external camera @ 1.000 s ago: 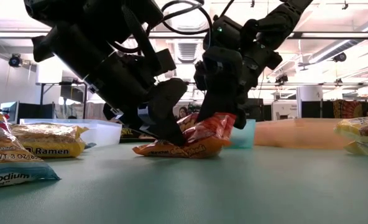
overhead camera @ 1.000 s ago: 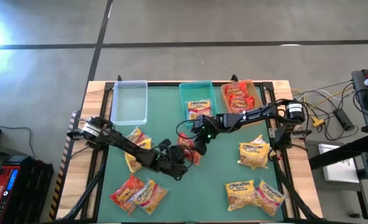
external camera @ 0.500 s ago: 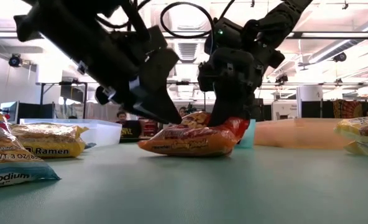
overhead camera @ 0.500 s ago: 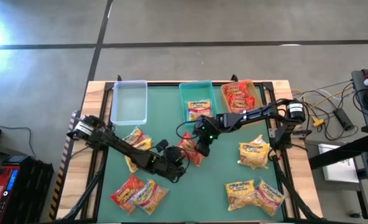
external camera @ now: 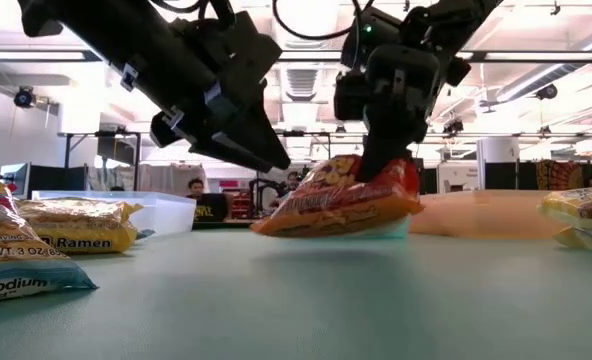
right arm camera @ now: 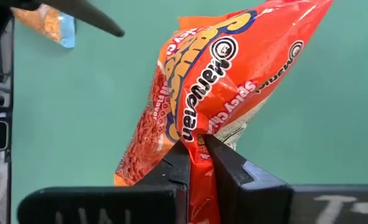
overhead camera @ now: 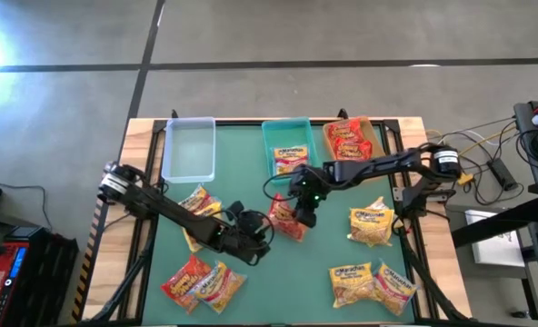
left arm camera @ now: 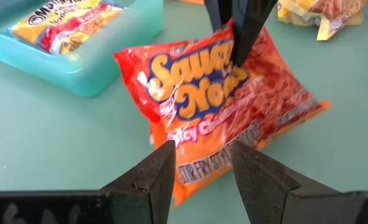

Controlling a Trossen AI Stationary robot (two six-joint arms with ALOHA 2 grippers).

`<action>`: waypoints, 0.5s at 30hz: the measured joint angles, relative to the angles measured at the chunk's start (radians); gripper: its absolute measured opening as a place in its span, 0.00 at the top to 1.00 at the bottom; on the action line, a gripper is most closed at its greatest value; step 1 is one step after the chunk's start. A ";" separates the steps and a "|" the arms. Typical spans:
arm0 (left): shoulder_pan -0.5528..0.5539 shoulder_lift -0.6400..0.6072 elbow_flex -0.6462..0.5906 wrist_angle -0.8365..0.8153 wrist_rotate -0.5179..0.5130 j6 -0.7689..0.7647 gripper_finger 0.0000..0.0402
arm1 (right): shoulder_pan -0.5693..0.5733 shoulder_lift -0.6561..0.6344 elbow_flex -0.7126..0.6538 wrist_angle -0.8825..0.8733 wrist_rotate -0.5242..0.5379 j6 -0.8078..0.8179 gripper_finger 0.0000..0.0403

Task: Sort Maruchan noodles
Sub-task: Put the orange noodle pack into the orange bin

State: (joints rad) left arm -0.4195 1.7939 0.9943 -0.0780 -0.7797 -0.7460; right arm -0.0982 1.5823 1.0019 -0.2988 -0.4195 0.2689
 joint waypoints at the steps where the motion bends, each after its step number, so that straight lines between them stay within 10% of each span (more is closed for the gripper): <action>1: 0.000 -0.004 0.000 -0.009 -0.001 0.000 0.65 | -0.002 -0.013 0.000 -0.010 0.001 -0.011 0.94; 15: 0.001 -0.050 0.002 -0.106 -0.049 -0.004 0.65 | -0.040 -0.175 0.131 -0.499 0.219 -0.436 0.98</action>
State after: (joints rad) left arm -0.4183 1.7439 0.9958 -0.1839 -0.8288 -0.7500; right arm -0.1386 1.4077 1.1325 -0.7978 -0.2004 -0.1671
